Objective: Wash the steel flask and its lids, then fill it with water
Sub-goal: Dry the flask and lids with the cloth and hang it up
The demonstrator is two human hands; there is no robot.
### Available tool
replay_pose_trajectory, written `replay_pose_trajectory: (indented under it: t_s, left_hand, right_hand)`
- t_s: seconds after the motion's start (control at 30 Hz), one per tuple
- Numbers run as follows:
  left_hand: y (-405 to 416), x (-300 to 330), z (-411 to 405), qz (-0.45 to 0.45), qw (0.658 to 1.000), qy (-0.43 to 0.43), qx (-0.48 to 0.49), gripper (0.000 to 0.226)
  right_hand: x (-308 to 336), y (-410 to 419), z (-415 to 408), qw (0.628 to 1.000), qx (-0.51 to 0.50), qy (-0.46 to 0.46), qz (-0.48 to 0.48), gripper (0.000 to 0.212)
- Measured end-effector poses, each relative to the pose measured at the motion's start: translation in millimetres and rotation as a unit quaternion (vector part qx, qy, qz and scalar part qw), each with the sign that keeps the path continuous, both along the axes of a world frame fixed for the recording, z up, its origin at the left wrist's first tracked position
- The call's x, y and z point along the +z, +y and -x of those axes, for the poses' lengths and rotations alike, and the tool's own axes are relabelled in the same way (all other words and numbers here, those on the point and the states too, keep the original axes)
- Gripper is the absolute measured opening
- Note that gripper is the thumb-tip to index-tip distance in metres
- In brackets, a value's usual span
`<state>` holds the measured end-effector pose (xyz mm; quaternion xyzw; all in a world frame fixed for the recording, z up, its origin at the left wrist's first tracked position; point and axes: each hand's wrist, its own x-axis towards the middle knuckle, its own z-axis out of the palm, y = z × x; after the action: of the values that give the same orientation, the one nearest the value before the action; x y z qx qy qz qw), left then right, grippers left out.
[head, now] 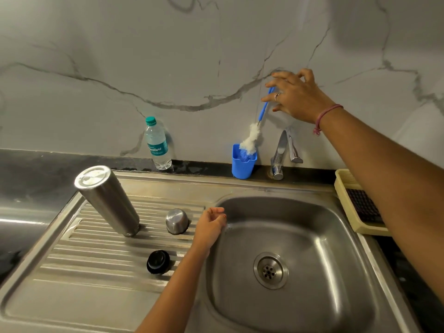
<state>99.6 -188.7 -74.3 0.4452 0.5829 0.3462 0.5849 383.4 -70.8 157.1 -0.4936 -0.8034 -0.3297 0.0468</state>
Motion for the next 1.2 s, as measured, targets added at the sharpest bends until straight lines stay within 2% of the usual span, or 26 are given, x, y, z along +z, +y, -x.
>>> replay_pose_trajectory:
  t_s: [0.33, 0.57, 0.83, 1.0, 1.2]
  left_hand:
    - [-27.9, 32.0, 8.0, -0.064, 0.997, 0.035, -0.033, 0.014]
    - [-47.9, 51.2, 14.0, -0.117, 0.991, 0.053, -0.047, 0.014]
    - [-74.6, 51.2, -1.9, -0.155, 0.985, 0.058, -0.054, 0.03]
    - [-85.3, 47.9, -21.3, -0.185, 0.981, 0.033, -0.039, 0.032]
    - [-95.4, 37.6, -47.0, -0.198, 0.976, 0.042, -0.082, 0.03]
  right_hand:
    - [7.4, -49.5, 16.6, 0.999, 0.014, -0.01, -0.038, 0.034]
    - [-3.6, -88.9, 33.8, 0.994, 0.041, 0.025, -0.099, 0.036]
    - [-77.4, -164.4, 42.2, 0.984, 0.044, 0.143, -0.096, 0.024]
    - [-122.3, -210.6, 26.6, 0.972, -0.012, 0.221, -0.075, 0.018]
    - [-168.4, -252.2, -5.8, 0.942, -0.089, 0.317, -0.057, 0.008]
